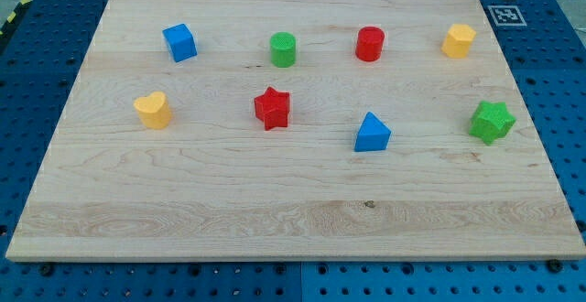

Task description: Move the blue cube down a bit

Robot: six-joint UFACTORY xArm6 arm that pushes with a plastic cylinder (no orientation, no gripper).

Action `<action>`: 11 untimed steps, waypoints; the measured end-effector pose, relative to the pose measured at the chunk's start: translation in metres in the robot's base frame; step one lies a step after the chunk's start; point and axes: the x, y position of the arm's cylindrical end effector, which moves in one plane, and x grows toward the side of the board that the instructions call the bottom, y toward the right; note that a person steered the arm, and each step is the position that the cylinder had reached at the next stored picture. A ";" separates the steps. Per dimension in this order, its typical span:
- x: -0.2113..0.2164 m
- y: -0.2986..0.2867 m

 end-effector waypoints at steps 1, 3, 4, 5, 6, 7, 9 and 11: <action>0.025 -0.053; 0.063 -0.165; 0.005 -0.211; 0.003 -0.299; 0.030 -0.401; 0.035 -0.488; 0.077 -0.603; 0.083 -0.510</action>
